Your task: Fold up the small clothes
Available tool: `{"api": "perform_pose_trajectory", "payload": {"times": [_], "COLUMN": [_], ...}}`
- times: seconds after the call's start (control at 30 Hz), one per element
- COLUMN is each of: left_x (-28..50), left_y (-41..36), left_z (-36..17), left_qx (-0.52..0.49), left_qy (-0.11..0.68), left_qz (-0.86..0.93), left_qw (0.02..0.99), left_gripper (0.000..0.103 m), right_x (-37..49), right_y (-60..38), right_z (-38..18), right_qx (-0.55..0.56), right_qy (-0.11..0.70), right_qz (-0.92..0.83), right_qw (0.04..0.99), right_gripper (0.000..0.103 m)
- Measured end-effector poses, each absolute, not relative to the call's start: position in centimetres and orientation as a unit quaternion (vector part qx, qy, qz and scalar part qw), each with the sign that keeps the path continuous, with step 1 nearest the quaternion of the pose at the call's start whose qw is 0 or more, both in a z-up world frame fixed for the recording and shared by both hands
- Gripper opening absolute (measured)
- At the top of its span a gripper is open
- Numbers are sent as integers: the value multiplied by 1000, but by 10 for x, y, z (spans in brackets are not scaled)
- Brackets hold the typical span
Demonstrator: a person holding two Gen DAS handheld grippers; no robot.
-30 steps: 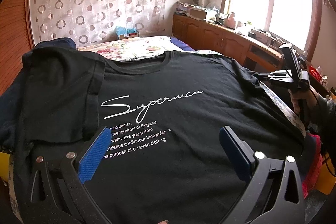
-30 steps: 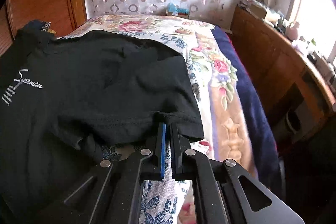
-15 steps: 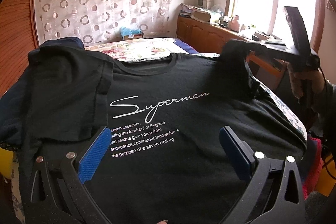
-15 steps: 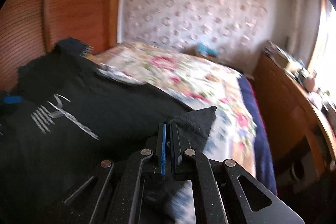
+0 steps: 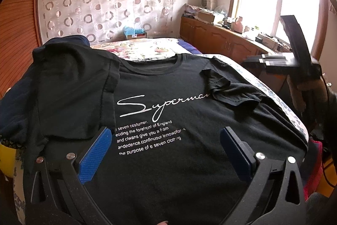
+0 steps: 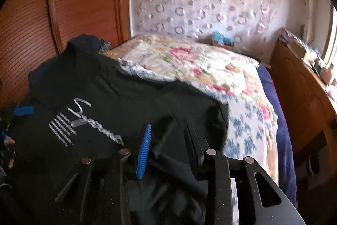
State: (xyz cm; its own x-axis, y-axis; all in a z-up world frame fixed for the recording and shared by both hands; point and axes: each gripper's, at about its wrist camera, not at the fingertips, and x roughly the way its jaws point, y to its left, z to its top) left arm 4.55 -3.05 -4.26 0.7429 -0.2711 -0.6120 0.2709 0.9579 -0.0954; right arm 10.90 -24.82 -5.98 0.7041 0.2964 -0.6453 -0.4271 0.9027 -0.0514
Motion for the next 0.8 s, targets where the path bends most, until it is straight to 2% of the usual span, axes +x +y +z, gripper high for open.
{"api": "perform_pose_trajectory", "payload": {"times": [0.27,0.57,0.6,0.63,0.67,0.8], "left_x": [47,47,47,47,47,47], "left_y": [-31,-30,-30,-29,-29,-27], "left_z": [-42,-42,-43,-43,-43,-44], "left_qx": [0,-2,-2,-2,-3,-4], "left_qy": [329,330,330,331,331,332], "left_qz": [-145,-143,-143,-142,-142,-140], "left_qw": [933,933,933,933,933,933], "left_gripper": [103,103,103,103,103,103], "right_x": [85,69,69,69,69,67], "right_y": [-239,-225,-222,-220,-217,-216], "right_z": [-76,-85,-87,-89,-90,-97], "right_qx": [-94,-108,-115,-119,-124,-127], "right_qy": [383,396,398,398,399,390], "right_qz": [217,235,235,236,236,239], "right_qw": [893,881,879,879,878,880], "right_gripper": [33,33,30,19,14,9]}}
